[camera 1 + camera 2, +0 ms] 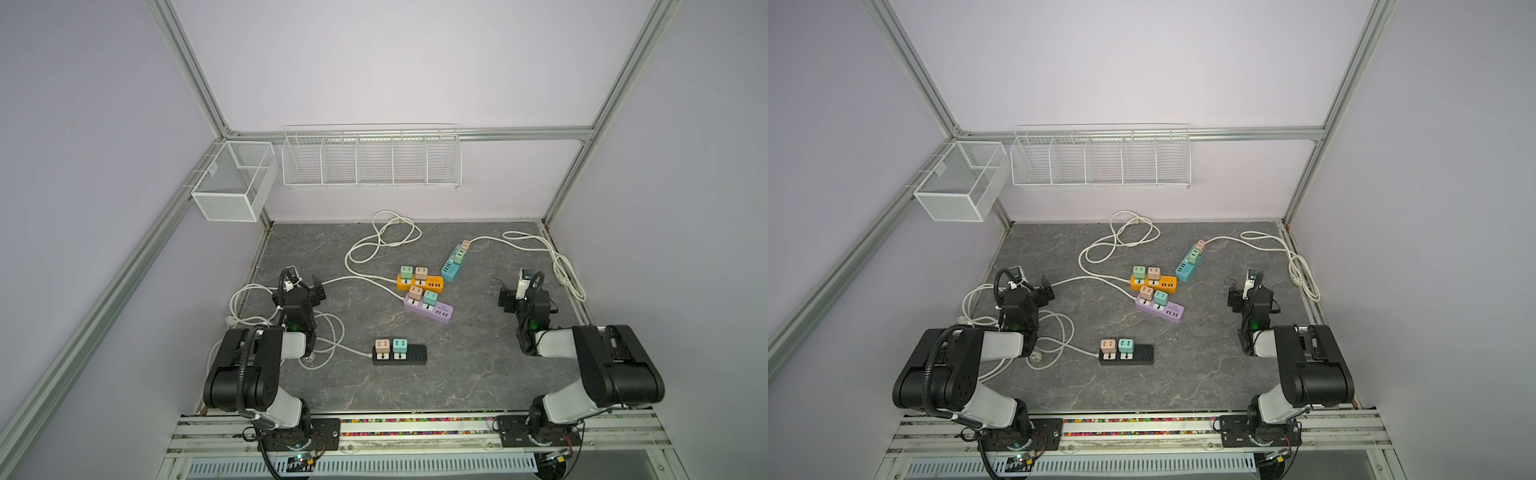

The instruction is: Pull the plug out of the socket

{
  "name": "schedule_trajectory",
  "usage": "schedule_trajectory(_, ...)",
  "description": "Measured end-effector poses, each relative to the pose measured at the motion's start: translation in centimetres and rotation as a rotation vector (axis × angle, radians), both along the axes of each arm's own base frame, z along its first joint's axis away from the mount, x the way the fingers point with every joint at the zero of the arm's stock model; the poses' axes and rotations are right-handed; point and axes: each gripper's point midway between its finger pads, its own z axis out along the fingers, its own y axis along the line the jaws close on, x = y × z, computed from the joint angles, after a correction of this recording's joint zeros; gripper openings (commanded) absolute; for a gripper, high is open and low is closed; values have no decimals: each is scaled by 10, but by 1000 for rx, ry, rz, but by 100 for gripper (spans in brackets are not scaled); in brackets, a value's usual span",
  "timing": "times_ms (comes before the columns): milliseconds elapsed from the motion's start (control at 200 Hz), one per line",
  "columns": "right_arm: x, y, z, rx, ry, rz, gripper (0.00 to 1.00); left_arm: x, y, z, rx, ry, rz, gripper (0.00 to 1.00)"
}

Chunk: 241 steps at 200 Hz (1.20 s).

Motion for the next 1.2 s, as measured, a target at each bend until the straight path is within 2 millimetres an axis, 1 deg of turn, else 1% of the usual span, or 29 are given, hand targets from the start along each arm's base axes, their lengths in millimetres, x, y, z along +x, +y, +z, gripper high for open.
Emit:
schedule_trajectory(610, 0, 1, 0, -8, 0, -3, 89, -1, -1, 1, 0, 6, -9, 100)
schedule_trajectory(760, -1, 2, 3, -28, -7, -20, 89, -3, -2, 13, 2, -16, -18, 100)
schedule_trajectory(855, -1, 1, 9, -36, -26, -33, 89, -5, -3, 25, 0, -39, -21, 100)
schedule_trajectory(1010, -4, -1, 12, -46, -43, -46, 89, -12, -3, 43, -7, -61, -24, 100)
schedule_trajectory(1205, -9, -1, 12, -62, -47, -55, 89, -22, -4, 53, -40, -52, -27, 100)
